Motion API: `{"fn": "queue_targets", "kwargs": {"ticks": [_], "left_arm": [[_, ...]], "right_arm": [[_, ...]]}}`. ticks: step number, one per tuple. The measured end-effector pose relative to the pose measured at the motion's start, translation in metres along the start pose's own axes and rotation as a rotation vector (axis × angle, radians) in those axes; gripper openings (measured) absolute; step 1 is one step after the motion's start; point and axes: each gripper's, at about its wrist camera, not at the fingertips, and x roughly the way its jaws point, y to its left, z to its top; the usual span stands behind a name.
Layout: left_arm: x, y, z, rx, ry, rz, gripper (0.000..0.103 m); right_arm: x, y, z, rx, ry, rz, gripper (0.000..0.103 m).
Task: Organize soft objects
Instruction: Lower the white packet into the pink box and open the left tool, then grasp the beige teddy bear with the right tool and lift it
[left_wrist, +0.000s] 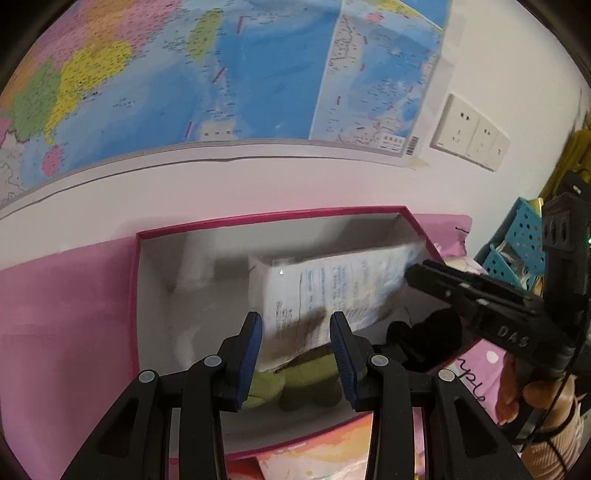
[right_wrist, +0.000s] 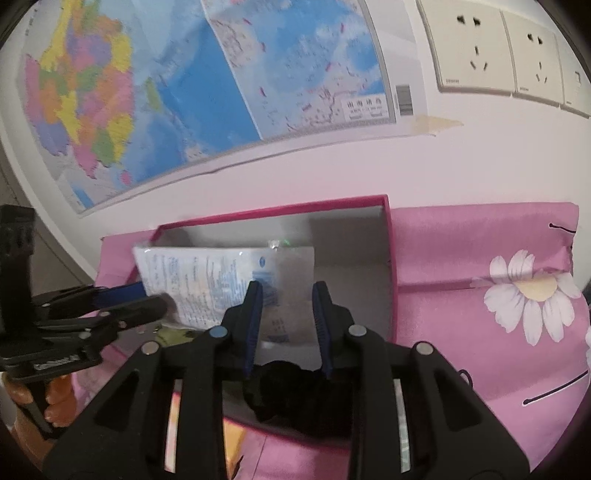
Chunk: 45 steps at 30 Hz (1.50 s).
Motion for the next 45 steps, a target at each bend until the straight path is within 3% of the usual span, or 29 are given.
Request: {"fn": "queue_targets", "kwargs": {"ticks": [6,11,14,20,24,31,45], "left_arm": [[-0.009,0.001,-0.005,-0.003,-0.029,0.019,0.04],[-0.028,-0.003,-0.019,0.02,-0.073,-0.029,0.041],[-0.046,-0.01,-0.033,0.062,-0.118,-0.063,0.048],[-0.072,-0.029,-0.066,0.133,-0.187,-0.058,0.055],[-0.078,-0.04,-0.086,0.159,-0.19,-0.051,0.056],[-0.085,-0.054,-0.117,0.189,-0.167,-0.06,0.058],[-0.077,-0.073,-0.151,0.217,-0.106,-0.101,0.06]], "right_arm": [[-0.004,0.005,-0.004,-0.022,-0.005,-0.014,0.033],[-0.024,0.007,-0.014,-0.045,-0.02,0.01,0.034],[-0.043,0.009,-0.024,-0.062,-0.039,0.04,0.037],[-0.081,0.019,-0.048,-0.1,-0.081,0.09,0.046],[-0.098,0.029,-0.068,-0.132,-0.087,0.115,0.053],[-0.115,0.036,-0.109,-0.16,-0.052,0.128,0.056],[-0.131,-0.001,-0.181,-0.028,0.101,0.095,0.067]]}}
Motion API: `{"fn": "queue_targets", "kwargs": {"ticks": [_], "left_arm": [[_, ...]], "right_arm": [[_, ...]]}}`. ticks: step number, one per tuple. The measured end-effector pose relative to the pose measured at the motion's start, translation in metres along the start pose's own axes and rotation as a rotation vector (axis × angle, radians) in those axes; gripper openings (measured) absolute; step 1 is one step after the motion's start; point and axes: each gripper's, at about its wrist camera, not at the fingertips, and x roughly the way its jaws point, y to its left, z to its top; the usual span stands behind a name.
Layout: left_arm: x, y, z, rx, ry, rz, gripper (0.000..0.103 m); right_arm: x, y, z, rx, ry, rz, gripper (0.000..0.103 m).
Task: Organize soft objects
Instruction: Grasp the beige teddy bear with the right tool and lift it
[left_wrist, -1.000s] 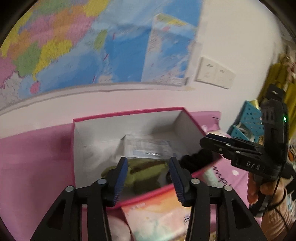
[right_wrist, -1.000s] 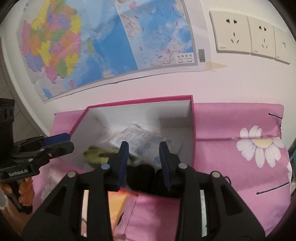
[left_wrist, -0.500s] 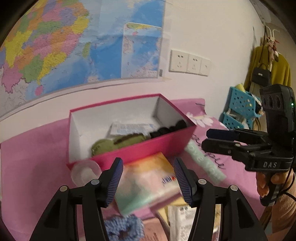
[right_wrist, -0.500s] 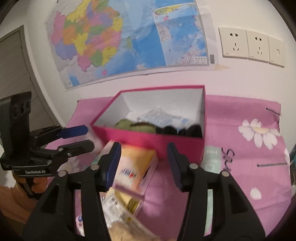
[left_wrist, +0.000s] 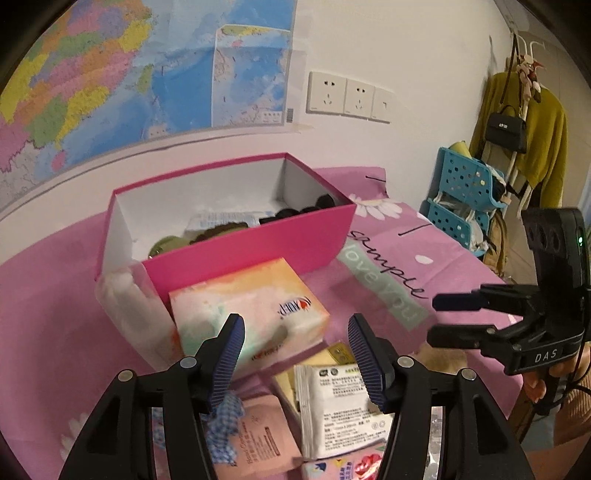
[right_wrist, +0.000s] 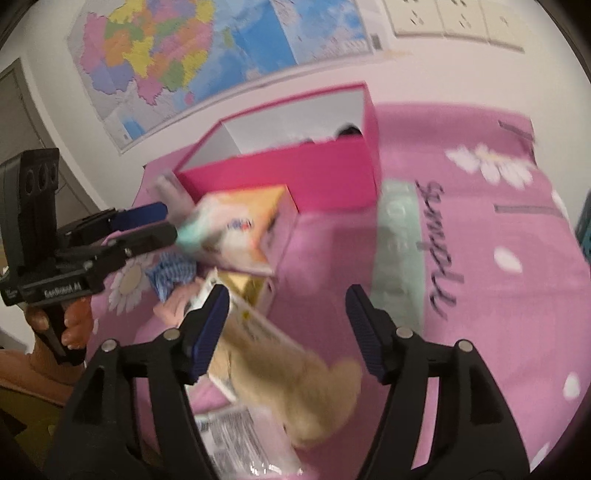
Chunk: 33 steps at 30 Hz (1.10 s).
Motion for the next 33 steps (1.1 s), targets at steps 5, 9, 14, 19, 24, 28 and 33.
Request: {"fn": "queue_targets", "kwargs": {"ticks": [5,9,14,19,24,28,33], "left_arm": [[0.004,0.0,-0.007,-0.006,0.025,-0.013,0.06],[0.008,0.003,-0.014,-0.025,0.05,-0.026,0.06],[0.011,0.003,-0.021,-0.023,0.075,-0.042,0.06],[0.014,-0.001,-0.025,-0.017,0.104,-0.085,0.06],[0.016,-0.015,-0.029,0.017,0.134,-0.175,0.06],[0.02,-0.035,-0.033,0.078,0.162,-0.238,0.06],[0.033,-0.057,-0.04,0.138,0.21,-0.281,0.059]], "right_arm": [[0.002,-0.006,-0.019,0.029,0.058,0.017,0.069],[0.006,-0.007,-0.033,0.033,0.087,0.012,0.079],[0.012,-0.008,-0.039,0.05,0.089,0.018,0.079],[0.016,-0.005,-0.037,0.029,0.057,0.029,0.076],[0.014,-0.009,-0.037,0.038,0.043,0.039,0.072],[0.01,-0.02,-0.04,0.103,0.039,0.062,0.075],[0.008,-0.032,-0.046,0.182,0.045,0.112,0.076]]}}
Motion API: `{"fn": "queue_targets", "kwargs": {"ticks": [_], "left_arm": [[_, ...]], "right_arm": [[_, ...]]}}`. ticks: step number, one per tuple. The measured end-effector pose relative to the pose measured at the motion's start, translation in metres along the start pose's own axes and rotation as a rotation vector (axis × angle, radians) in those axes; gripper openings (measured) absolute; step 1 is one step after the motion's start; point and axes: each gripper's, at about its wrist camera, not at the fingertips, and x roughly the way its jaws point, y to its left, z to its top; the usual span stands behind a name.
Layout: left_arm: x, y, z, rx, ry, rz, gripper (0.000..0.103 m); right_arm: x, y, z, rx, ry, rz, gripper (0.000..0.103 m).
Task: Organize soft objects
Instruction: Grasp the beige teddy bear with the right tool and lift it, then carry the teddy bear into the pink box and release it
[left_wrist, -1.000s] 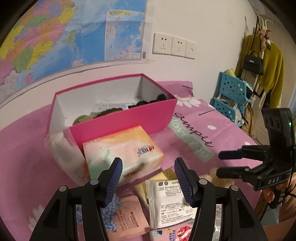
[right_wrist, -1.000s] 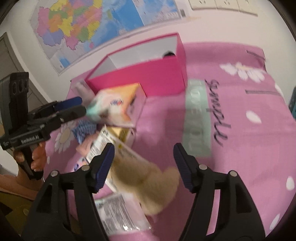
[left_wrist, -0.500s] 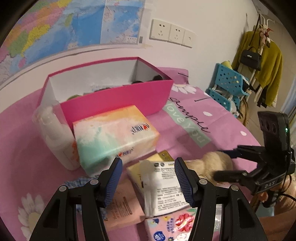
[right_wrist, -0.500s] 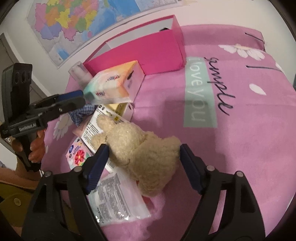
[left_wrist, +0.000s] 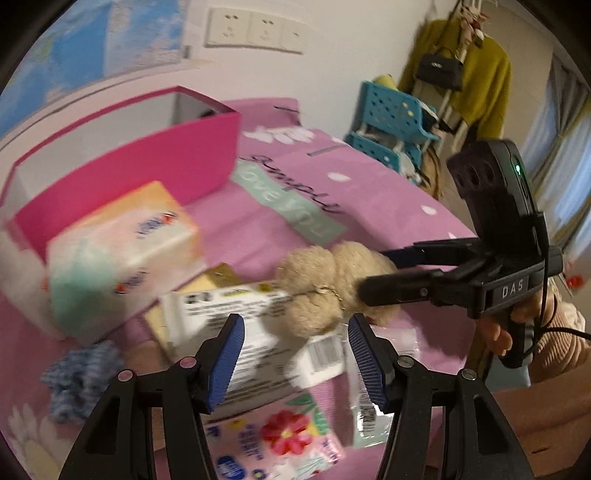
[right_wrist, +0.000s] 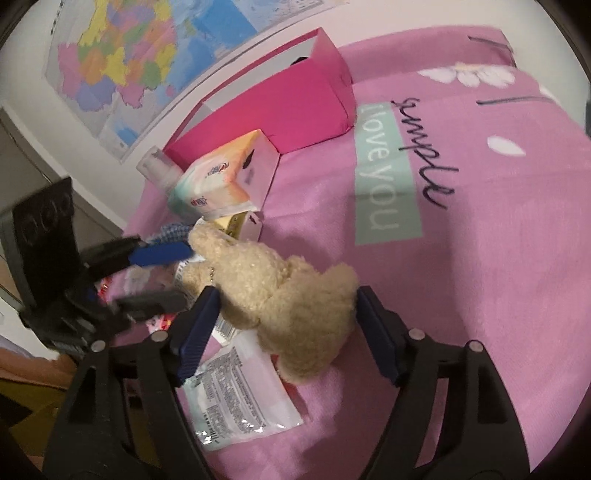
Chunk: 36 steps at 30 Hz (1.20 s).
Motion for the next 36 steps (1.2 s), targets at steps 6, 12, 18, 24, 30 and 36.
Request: {"fn": "queue_targets", "kwargs": {"ticks": [6,12,18,24,30,36], "left_arm": [[0.009,-0.009,0.007,0.018,0.009,-0.05,0.043],[-0.002,-0.006,0.019,0.002,-0.043,-0.042,0.038],[-0.028,0.008,0.04,-0.011,-0.121,0.0,0.038],[-0.049,0.033,0.074,-0.043,-0.202,0.066,0.038],[-0.055,0.067,0.113,-0.104,-0.251,0.119,0.038],[-0.041,0.094,0.14,-0.142,-0.241,0.165,0.038]], "right_arm": [[-0.002,0.005,-0.003,-0.003,-0.024,0.01,0.061],[-0.011,0.017,0.011,-0.049,-0.072,-0.004,0.041],[-0.018,0.036,0.045,-0.127,-0.134,0.008,0.041],[-0.019,0.062,0.1,-0.242,-0.211,0.0,0.041],[0.0,0.073,0.157,-0.291,-0.244,0.0,0.041],[0.02,0.066,0.194,-0.288,-0.243,-0.008,0.041]]}}
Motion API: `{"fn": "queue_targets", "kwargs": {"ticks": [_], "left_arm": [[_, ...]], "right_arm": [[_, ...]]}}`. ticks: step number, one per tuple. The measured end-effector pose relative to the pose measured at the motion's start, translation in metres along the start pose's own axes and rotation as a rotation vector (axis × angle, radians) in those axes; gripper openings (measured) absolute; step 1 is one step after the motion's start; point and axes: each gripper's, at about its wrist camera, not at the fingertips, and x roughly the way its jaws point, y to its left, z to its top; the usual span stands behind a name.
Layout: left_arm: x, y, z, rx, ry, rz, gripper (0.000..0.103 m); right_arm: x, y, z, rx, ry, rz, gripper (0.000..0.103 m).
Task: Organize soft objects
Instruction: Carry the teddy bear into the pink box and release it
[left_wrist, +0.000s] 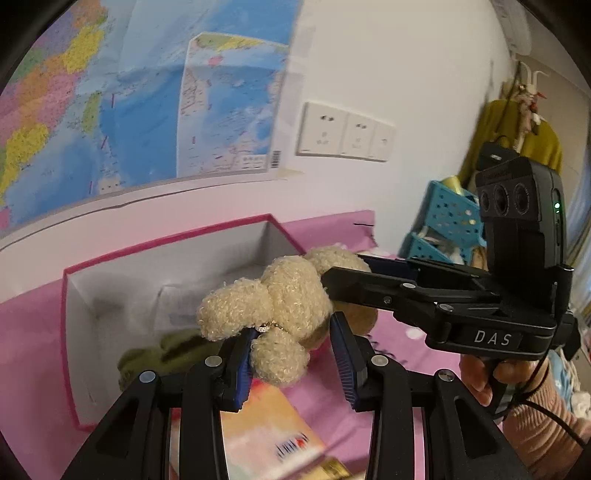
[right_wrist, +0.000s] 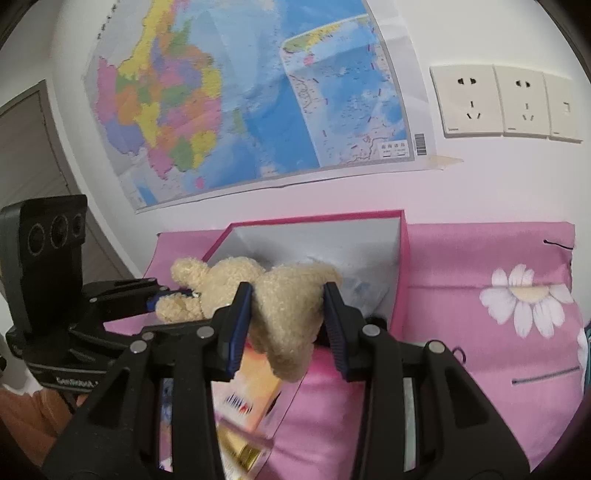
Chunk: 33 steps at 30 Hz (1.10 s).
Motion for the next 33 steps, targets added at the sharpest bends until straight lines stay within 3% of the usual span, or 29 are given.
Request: {"fn": "queue_targets", "kwargs": {"ticks": [12,17,26,33], "left_arm": [[0.053,0.031,0.016,-0.093,0.094,0.047,0.038],[0.062,0.032,0.012,-0.102,0.118,0.083,0.043],[0.037,0.023,-0.007,-0.057,0.066,0.111,0.045],[-0.009,0.006,-0.029,0.018,-0.012,0.076,0.052]], "right_arm": [[0.056,-0.032,0.015,0.014,0.075,-0.08,0.041],[0.071,-0.039,0.008,0.003,0.095,-0.183,0.042],[0.042,-0.03,-0.006,-0.003,0.062,-0.189,0.043],[-0.008,-0.012,-0.029,0.012,0.043,-0.081,0.047]]}}
